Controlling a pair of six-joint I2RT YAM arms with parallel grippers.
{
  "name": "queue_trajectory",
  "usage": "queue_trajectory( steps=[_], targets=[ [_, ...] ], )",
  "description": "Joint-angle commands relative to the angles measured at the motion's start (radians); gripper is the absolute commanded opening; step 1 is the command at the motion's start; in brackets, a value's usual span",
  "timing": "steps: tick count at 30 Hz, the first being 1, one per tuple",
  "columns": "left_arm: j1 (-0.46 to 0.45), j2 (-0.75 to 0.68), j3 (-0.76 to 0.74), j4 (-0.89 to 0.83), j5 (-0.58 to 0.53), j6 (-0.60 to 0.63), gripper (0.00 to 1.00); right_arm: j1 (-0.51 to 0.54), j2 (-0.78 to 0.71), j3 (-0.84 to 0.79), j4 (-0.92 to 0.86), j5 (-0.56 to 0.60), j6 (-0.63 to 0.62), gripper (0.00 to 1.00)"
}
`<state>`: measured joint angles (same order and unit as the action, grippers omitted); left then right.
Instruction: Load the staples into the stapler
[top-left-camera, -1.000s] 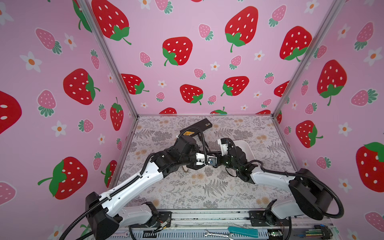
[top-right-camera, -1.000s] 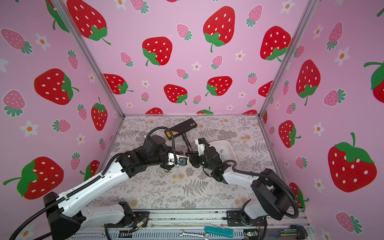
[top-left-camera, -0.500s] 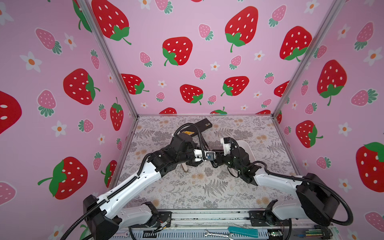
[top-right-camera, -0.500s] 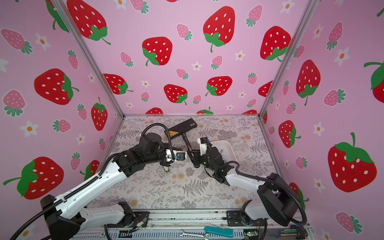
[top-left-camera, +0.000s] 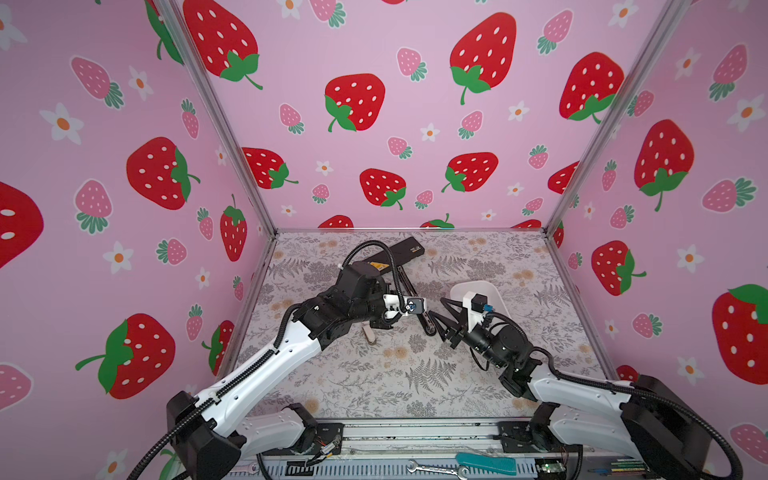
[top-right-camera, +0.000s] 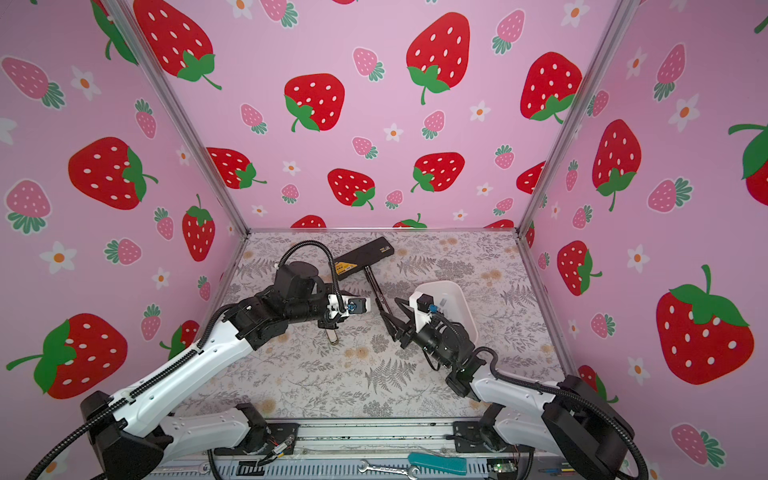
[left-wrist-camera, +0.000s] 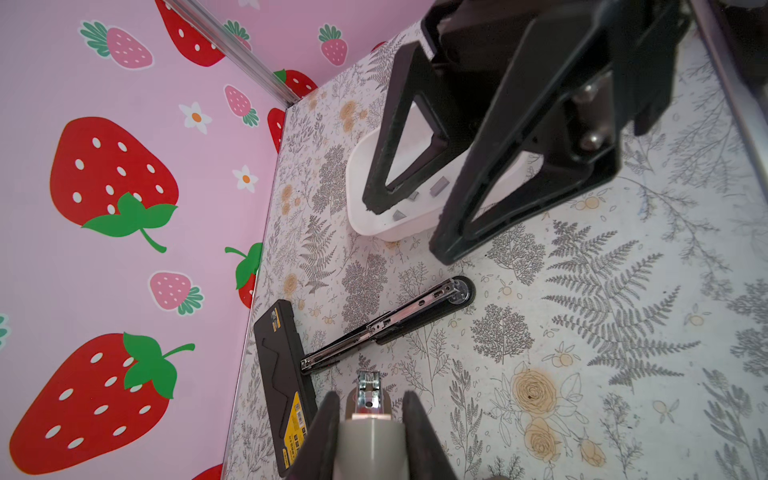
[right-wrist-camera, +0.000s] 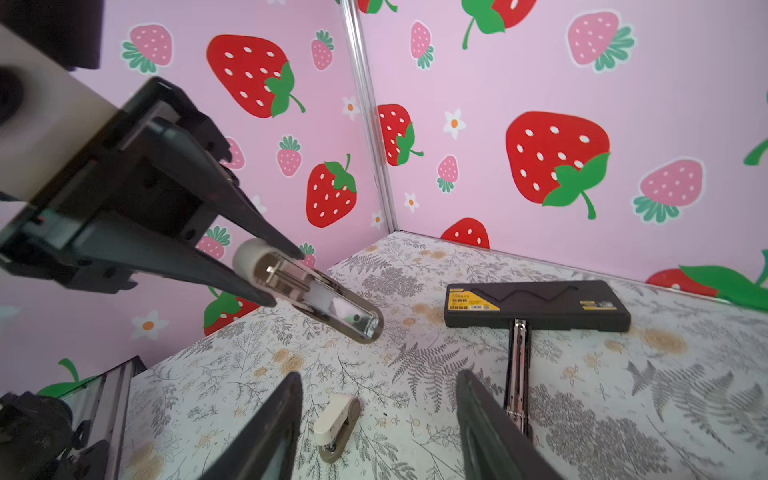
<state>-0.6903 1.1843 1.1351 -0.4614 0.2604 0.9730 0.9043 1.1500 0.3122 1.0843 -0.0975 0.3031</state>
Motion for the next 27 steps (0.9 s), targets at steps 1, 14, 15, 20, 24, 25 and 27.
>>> queue_trajectory(
  steps=[1,14,15,20,24,25,27],
  targets=[
    [-0.003,-0.018,0.009,0.02,0.088,0.031,0.0,0.02,0.045,0.031,0.055,-0.031,-0.111,0.6],
    [-0.005,-0.028,0.021,-0.062,0.242,0.103,0.0,0.044,0.137,0.152,-0.119,-0.126,-0.167,0.59],
    [-0.005,-0.029,0.022,-0.066,0.253,0.105,0.0,0.044,0.139,0.155,-0.127,-0.123,-0.169,0.58],
    [-0.005,-0.043,0.024,-0.08,0.312,0.12,0.0,0.046,0.163,0.17,-0.138,-0.136,-0.168,0.55],
    [-0.005,-0.057,0.016,-0.08,0.348,0.131,0.0,0.046,0.186,0.193,-0.162,-0.148,-0.165,0.54],
    [-0.005,-0.057,0.017,-0.082,0.353,0.132,0.0,0.046,0.189,0.195,-0.161,-0.151,-0.165,0.54],
    [-0.006,-0.054,0.017,-0.087,0.354,0.136,0.0,0.047,0.189,0.195,-0.16,-0.158,-0.167,0.54]
  ],
)
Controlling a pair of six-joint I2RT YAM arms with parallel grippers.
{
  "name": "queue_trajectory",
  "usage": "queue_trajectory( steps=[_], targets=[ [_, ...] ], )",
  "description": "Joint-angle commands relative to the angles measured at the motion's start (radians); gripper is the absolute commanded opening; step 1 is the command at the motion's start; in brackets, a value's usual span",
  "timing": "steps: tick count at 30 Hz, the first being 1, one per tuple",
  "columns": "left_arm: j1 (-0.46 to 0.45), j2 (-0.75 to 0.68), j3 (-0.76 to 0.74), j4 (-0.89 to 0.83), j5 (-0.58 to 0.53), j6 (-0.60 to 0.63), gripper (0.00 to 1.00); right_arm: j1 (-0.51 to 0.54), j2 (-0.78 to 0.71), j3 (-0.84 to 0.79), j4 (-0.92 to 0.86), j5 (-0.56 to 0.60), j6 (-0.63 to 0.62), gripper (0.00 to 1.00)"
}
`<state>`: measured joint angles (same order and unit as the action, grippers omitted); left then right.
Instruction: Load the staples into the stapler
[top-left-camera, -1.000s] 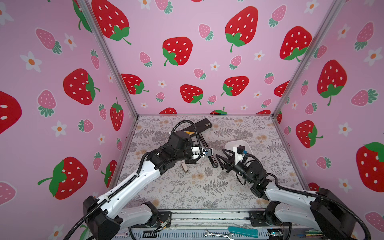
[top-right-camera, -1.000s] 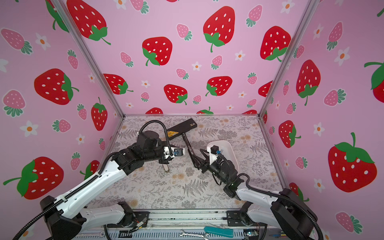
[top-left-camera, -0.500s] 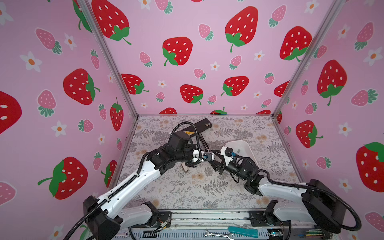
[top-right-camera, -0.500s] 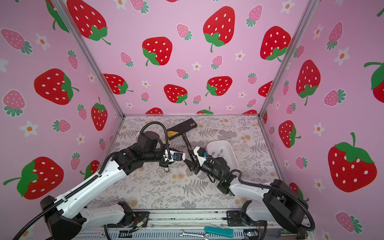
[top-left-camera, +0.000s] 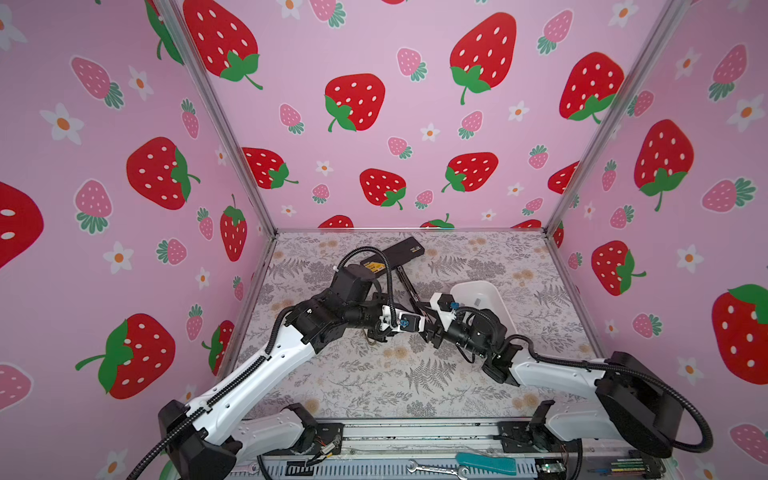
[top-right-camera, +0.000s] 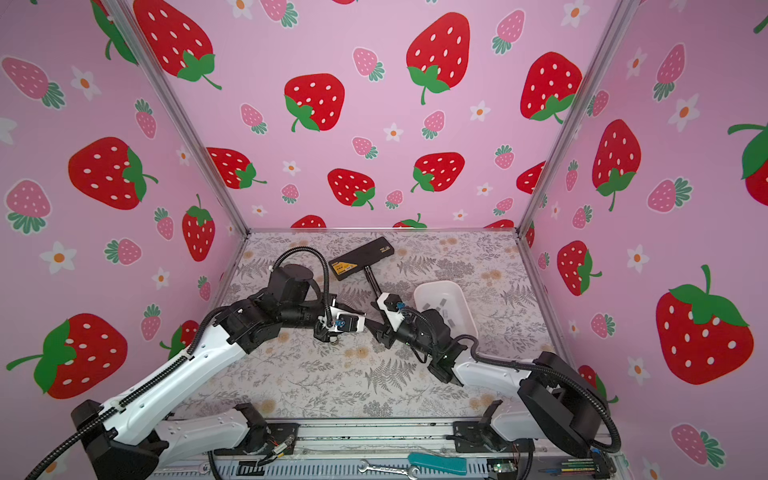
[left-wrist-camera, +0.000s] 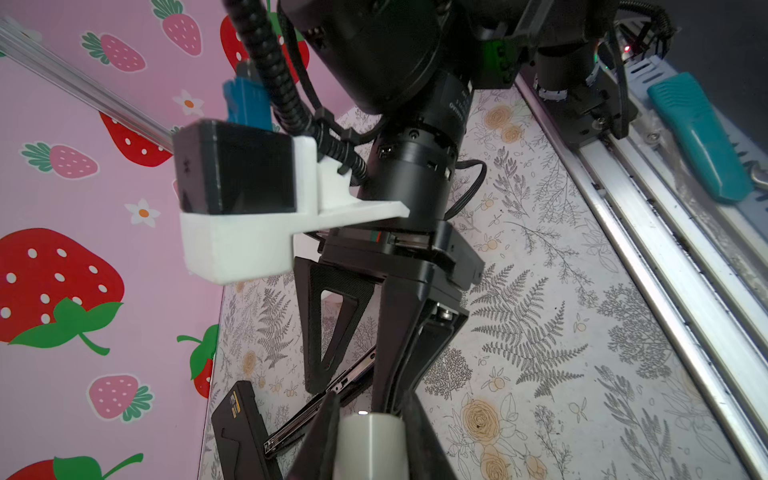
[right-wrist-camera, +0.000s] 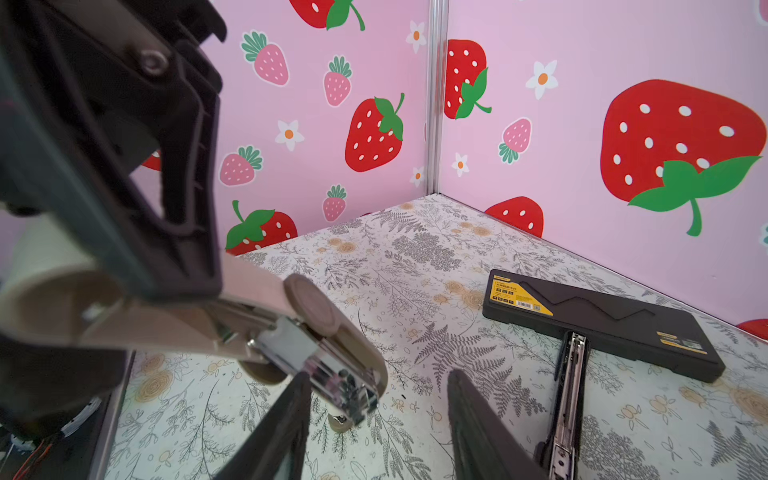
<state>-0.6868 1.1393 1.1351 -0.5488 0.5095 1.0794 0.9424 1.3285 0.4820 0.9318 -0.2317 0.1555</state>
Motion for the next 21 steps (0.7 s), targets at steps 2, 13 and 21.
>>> queue_trajectory(
  steps=[2,13,21],
  targets=[
    [-0.007,-0.003,0.021,-0.01,0.1,0.033,0.0,0.009,0.004,0.021,-0.003,-0.026,-0.024,0.56],
    [-0.004,0.002,0.029,-0.042,0.111,0.052,0.0,0.019,-0.135,-0.141,0.222,-0.012,-0.053,0.76],
    [-0.004,0.013,0.047,-0.075,0.146,0.062,0.0,0.057,-0.112,-0.108,0.179,-0.071,-0.121,0.74]
  ],
)
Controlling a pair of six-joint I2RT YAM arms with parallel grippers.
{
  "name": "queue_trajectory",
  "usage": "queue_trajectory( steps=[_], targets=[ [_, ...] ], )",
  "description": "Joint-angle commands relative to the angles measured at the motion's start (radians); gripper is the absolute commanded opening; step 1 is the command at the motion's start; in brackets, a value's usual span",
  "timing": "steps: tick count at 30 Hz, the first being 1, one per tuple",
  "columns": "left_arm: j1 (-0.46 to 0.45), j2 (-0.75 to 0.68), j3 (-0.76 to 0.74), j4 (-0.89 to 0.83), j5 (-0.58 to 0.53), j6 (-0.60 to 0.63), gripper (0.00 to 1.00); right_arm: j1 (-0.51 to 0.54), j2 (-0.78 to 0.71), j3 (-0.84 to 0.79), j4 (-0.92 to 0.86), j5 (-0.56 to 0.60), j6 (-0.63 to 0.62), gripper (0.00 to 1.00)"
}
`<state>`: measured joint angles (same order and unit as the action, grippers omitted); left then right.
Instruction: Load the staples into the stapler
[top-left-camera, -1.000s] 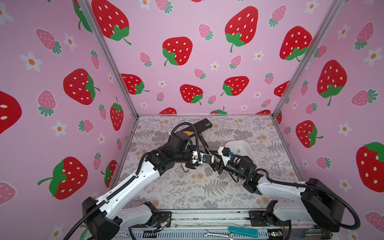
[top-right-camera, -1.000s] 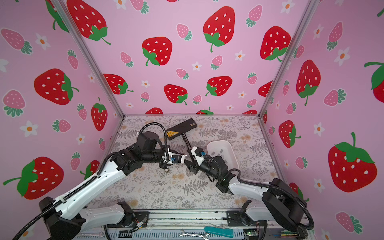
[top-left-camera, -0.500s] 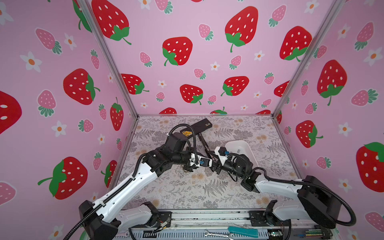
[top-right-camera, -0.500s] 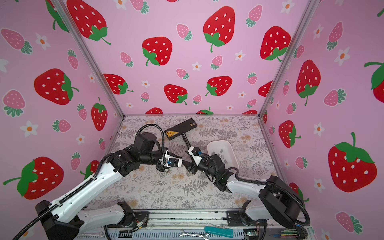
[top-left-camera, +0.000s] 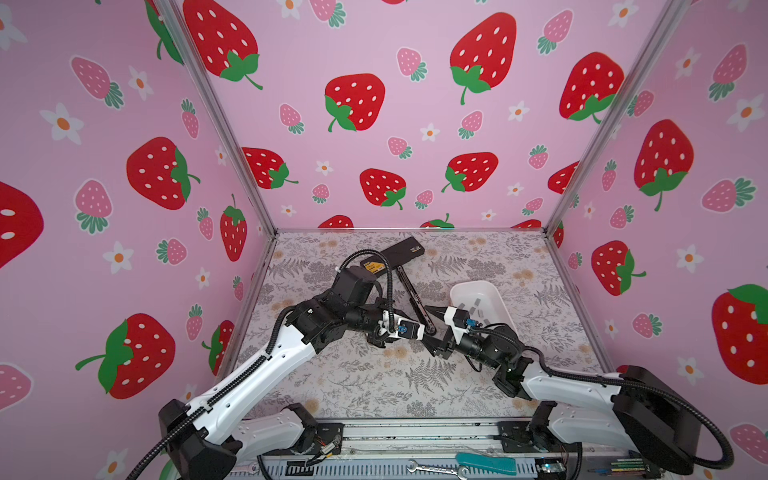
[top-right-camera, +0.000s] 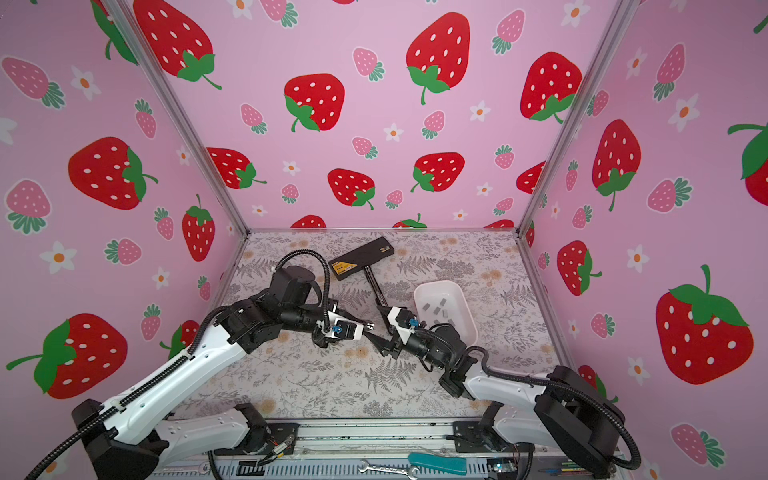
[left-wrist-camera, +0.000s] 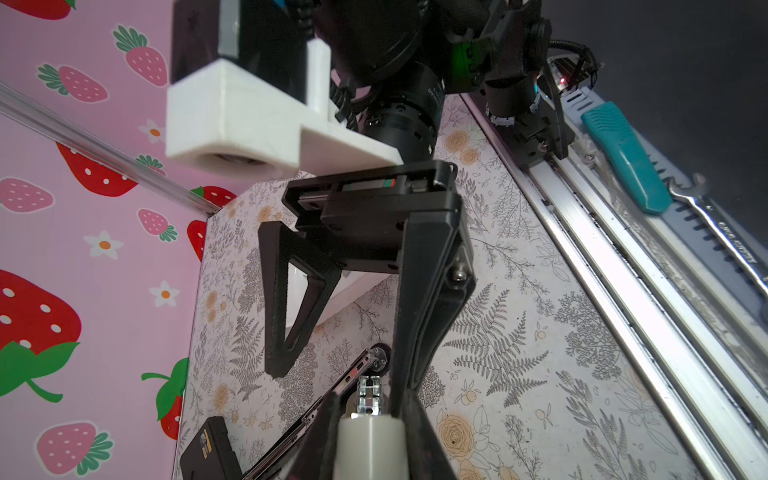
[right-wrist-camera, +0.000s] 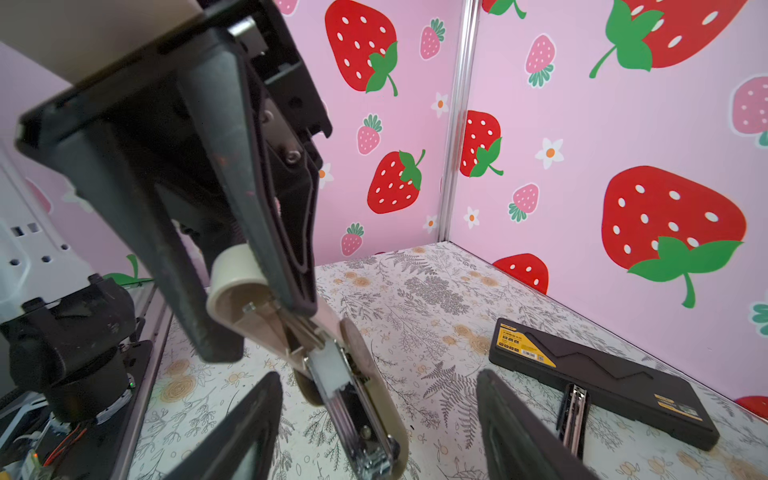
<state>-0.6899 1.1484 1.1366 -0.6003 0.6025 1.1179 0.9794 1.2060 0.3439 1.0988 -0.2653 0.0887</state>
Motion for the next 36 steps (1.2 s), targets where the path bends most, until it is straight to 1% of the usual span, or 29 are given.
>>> queue_trajectory(
  steps=[1,10,20,24,28,32,33,35,36],
  targets=[
    [0.0,0.005,0.046,-0.028,0.057,0.026,0.0,0.025,0.015,0.038,-0.003,-0.037,-0.063,0.74],
    [-0.001,0.005,0.052,-0.049,0.093,0.039,0.0,0.047,0.053,0.078,-0.049,-0.053,-0.089,0.71],
    [-0.003,0.02,0.07,-0.09,0.134,0.06,0.0,0.053,0.087,0.116,-0.098,-0.068,-0.099,0.58],
    [-0.002,0.019,0.07,-0.093,0.131,0.063,0.0,0.053,0.087,0.118,-0.102,-0.071,-0.101,0.51],
    [-0.003,0.018,0.069,-0.092,0.126,0.063,0.0,0.054,0.096,0.125,-0.105,-0.078,-0.1,0.37],
    [-0.003,0.011,0.061,-0.069,0.109,0.05,0.0,0.053,0.105,0.129,-0.103,-0.077,-0.092,0.31],
    [-0.003,0.005,0.053,-0.051,0.098,0.036,0.04,0.054,0.105,0.129,-0.099,-0.076,-0.089,0.28],
    [-0.003,-0.009,0.035,-0.012,0.078,0.016,0.27,0.053,0.105,0.13,-0.097,-0.071,-0.081,0.21],
    [-0.003,-0.018,0.022,0.012,0.065,0.006,0.35,0.053,0.105,0.131,-0.097,-0.064,-0.074,0.18]
  ],
)
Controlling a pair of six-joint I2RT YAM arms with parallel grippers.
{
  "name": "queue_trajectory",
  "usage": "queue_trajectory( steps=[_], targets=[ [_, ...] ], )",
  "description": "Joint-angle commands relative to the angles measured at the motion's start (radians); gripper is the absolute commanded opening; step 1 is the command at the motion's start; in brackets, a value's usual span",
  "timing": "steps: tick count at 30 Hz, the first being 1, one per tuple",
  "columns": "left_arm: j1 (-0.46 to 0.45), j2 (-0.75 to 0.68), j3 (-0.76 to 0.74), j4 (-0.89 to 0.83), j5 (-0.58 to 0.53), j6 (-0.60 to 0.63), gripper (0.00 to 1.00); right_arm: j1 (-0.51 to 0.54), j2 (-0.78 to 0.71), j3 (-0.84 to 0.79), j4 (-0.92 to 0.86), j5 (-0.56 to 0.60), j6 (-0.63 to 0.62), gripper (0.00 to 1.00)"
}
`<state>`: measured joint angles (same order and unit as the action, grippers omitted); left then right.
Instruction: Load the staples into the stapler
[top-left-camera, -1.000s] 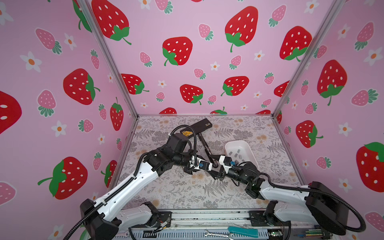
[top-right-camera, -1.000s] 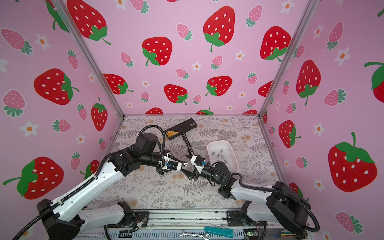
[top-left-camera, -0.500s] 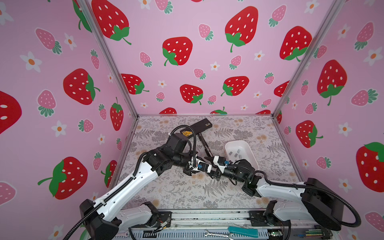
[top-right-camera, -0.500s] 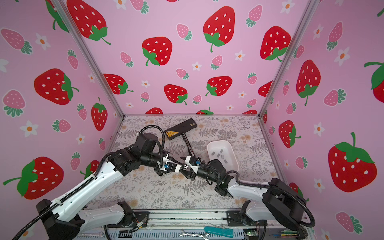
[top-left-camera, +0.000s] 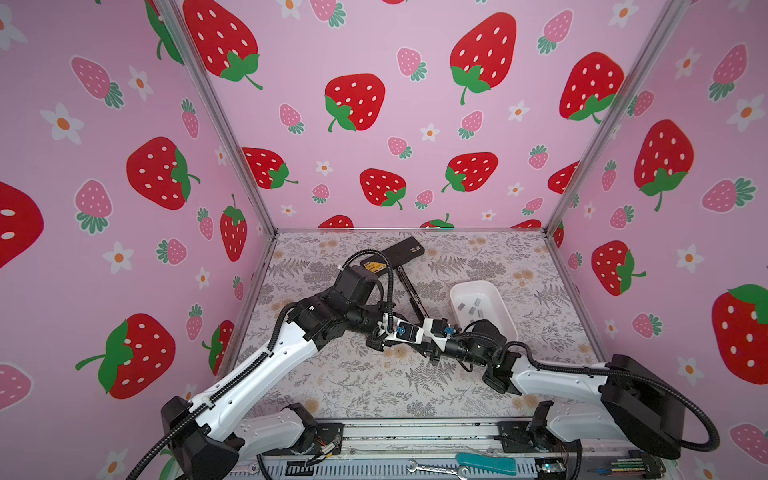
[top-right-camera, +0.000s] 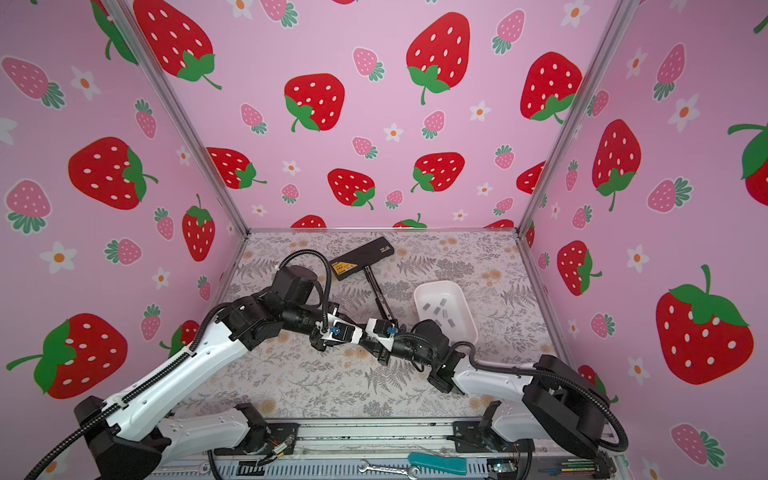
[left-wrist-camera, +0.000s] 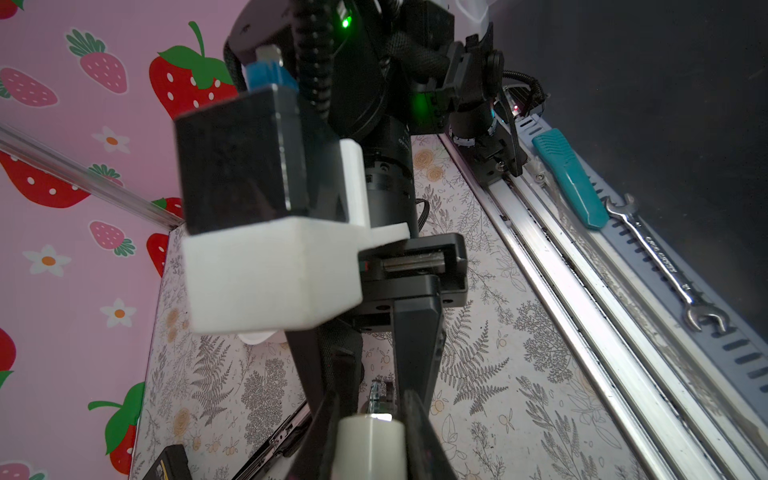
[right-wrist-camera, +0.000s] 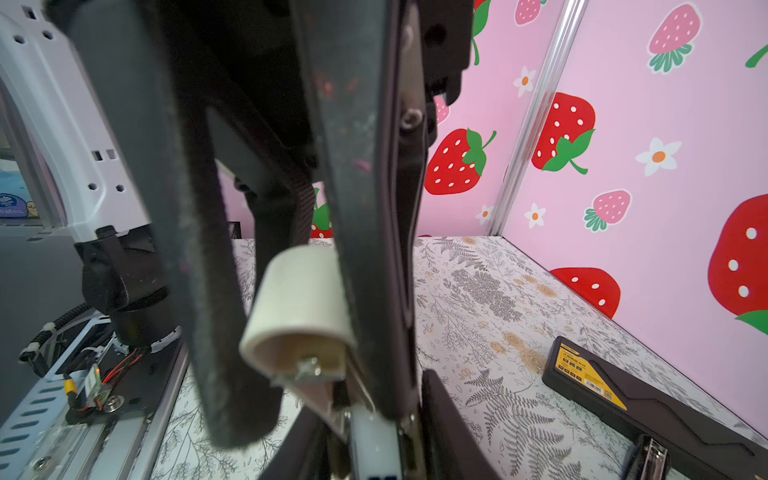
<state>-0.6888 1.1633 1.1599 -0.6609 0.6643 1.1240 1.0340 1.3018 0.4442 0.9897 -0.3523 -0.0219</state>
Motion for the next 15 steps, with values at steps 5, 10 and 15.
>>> queue_trajectory(
  steps=[5,10,15],
  targets=[
    [-0.002,-0.09,-0.076,0.235,-0.093,-0.083,0.66,-0.002,0.004,0.037,0.001,0.075,0.071,0.1],
    [-0.002,-0.13,-0.114,0.334,-0.227,-0.116,0.71,-0.002,0.008,0.051,-0.033,0.188,0.118,0.0],
    [0.0,-0.171,-0.187,0.499,-0.438,-0.134,0.72,-0.001,0.026,0.08,-0.084,0.305,0.198,0.0]
  ],
)
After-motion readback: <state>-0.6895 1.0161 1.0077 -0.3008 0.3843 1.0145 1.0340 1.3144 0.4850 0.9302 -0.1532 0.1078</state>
